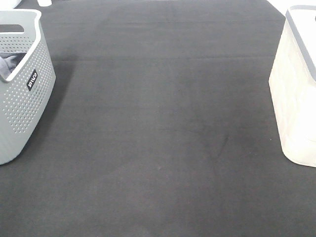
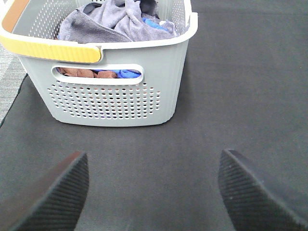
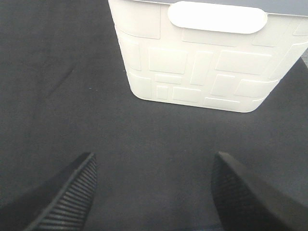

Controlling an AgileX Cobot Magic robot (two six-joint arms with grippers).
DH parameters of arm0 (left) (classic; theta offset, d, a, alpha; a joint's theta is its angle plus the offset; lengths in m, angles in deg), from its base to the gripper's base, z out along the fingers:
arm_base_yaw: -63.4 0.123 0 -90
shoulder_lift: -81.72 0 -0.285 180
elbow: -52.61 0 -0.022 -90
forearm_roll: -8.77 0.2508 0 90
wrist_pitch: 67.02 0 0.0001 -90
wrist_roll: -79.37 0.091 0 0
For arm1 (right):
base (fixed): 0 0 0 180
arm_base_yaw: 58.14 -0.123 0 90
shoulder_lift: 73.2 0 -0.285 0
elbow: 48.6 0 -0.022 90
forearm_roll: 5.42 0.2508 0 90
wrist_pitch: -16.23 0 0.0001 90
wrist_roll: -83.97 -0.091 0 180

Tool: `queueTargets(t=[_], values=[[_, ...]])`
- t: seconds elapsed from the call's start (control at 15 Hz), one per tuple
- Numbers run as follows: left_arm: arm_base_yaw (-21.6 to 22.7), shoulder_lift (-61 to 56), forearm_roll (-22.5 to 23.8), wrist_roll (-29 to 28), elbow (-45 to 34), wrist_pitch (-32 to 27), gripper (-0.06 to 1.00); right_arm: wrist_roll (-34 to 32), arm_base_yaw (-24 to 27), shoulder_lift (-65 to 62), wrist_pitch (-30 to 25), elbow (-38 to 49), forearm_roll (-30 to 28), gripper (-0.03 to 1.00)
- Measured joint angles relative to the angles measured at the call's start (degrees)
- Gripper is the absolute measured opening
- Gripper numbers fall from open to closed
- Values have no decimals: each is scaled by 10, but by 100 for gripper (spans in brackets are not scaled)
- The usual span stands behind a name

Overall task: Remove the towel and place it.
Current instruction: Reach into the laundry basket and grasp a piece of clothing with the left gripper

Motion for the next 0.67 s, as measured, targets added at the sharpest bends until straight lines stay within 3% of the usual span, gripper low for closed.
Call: queueTargets(t=[0.67], values=[[0, 0, 0, 0, 0, 0, 71, 0, 0, 0, 0, 0, 0, 62]])
